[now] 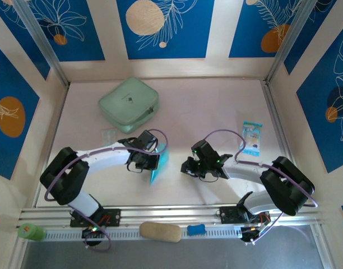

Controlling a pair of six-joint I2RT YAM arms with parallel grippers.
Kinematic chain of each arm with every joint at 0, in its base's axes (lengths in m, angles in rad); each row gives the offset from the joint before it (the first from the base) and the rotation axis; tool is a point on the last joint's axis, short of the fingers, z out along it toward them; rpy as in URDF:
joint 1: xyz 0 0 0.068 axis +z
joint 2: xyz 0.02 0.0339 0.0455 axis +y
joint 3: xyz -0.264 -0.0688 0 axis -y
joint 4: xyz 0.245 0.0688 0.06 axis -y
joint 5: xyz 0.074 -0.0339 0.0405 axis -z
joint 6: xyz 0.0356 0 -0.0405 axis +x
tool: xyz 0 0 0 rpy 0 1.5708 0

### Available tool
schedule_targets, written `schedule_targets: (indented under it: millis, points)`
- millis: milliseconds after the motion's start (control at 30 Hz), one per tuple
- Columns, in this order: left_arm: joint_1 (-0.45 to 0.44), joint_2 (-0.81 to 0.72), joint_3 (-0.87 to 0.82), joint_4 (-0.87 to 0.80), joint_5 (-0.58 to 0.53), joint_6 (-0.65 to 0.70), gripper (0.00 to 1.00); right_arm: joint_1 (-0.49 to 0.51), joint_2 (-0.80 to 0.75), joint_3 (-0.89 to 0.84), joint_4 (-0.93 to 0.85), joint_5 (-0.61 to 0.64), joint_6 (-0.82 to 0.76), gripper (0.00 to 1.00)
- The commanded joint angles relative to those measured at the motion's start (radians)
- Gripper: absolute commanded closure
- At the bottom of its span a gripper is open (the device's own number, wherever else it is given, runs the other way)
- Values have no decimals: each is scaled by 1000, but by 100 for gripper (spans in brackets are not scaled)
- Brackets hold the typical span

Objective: Fold a paper plane with a square sheet of paper (pick it up from the middle)
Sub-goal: Turn over a paper plane at the center of the table.

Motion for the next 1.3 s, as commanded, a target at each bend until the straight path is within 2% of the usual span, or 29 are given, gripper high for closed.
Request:
schedule_targets:
  millis: [0,533,1100,1267]
  points:
    - [-9,17,20,-19,-1,-20,99,-9,-2,-6,-14,6,8,88]
    - [-10,20,19,-29,-27,-29,99,-19,12,4,7,-19,-5,87]
    - [-23,23,18,-31,-41,-48,86,-17,18,27,-6,-24,-6,87]
    - [-27,31,20,-30,-42,-43,89,-15,9,26,-12,-22,-4,87]
